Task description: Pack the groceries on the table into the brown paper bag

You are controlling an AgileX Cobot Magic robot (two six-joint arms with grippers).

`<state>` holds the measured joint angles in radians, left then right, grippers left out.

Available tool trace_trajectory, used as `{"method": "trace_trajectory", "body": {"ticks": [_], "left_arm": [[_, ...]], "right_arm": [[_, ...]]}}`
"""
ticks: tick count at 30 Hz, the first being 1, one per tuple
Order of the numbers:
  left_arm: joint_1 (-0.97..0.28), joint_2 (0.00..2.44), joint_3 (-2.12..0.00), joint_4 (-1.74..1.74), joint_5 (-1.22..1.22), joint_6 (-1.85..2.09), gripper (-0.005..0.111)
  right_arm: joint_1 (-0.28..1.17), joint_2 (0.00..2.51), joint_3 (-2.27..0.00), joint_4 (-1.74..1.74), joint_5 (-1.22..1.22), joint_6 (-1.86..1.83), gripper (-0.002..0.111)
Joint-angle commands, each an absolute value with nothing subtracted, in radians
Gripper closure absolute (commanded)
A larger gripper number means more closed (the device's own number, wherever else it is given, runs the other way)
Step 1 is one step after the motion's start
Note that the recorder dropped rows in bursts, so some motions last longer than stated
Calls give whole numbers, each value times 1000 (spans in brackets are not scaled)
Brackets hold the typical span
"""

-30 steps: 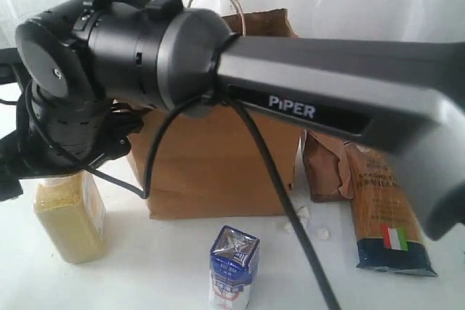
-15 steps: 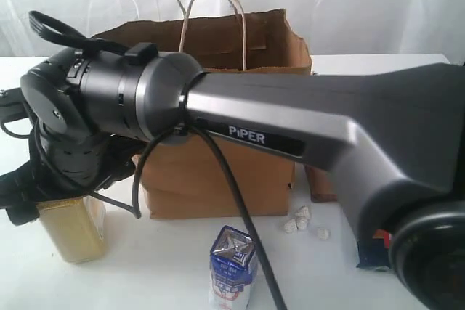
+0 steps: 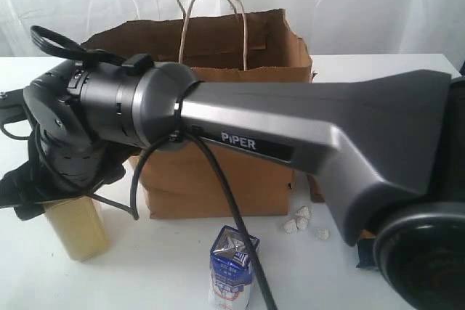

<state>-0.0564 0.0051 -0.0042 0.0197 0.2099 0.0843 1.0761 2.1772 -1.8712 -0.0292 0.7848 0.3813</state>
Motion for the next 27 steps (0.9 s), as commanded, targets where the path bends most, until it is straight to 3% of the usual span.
{"method": "trace_trajectory", "body": {"ticks": [1,10,27], "left_arm": [[-53,0,0,10,210,83,107],[-53,0,0,10,210,83,107],[-53,0,0,10,210,83,107]], "right_arm": [[1067,2176,-1877,-51,761,342,39],[1065,2176,-2023,-71,931,315,37],[1073,2127,-2032,-64,996,314,37]]}}
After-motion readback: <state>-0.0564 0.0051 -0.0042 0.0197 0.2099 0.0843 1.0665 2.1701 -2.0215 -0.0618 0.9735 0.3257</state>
